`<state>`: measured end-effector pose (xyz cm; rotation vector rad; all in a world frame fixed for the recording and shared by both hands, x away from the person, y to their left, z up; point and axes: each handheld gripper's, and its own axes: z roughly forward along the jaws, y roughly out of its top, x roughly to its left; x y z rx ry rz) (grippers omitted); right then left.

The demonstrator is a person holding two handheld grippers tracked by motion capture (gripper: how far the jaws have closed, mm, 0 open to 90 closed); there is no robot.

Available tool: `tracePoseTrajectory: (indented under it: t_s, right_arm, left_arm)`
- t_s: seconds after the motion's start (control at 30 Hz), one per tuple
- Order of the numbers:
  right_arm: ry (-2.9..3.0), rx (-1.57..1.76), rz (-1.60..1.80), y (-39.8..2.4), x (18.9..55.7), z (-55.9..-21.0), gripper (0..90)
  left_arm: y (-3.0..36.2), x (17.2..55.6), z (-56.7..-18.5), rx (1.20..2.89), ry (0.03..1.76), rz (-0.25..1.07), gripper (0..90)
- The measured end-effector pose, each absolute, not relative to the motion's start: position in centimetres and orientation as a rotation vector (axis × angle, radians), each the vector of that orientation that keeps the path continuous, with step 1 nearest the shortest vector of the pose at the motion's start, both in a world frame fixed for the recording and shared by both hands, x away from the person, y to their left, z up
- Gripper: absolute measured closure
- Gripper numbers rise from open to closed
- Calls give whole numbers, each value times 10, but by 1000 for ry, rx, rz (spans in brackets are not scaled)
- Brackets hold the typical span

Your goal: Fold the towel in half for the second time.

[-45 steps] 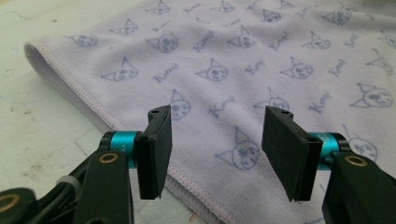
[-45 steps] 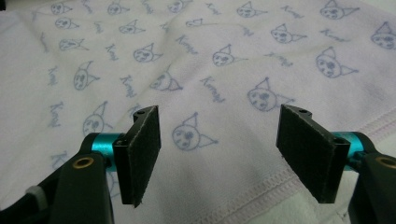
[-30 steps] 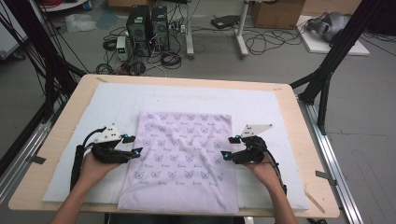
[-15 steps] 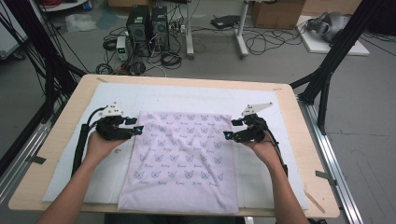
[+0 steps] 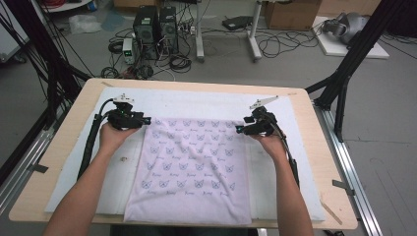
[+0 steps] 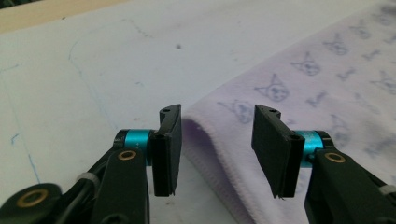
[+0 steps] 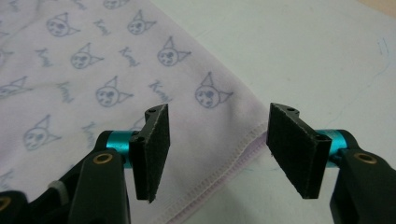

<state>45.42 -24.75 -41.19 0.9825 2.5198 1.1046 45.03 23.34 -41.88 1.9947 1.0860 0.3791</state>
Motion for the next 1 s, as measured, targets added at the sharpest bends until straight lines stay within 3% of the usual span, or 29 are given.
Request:
tracePoseTrajectory:
  t_s: [0.17, 0.3, 0.37, 0.47, 0.63, 1.0]
  right_arm:
    - [2494, 1031, 1123, -245, 462, -424, 377]
    - [2521, 1040, 1061, -239, 465, -432, 396]
    - [2555, 1036, 1023, -238, 466, -436, 483]
    - [2556, 1015, 1051, -237, 463, -438, 664]
    - [2583, 978, 1060, -234, 460, -434, 838]
    - [2423, 963, 1167, -248, 458, -399, 858]
  left_arm:
    - [230, 458, -435, 2027, 1143, 345, 465]
    - [225, 457, -439, 2079, 1138, 378, 512]
    - [224, 457, -439, 2087, 1112, 361, 661]
    - [221, 455, -438, 2104, 1080, 367, 802]
    - [221, 455, -437, 2102, 1080, 371, 851]
    - [223, 455, -406, 2010, 1021, 465, 858]
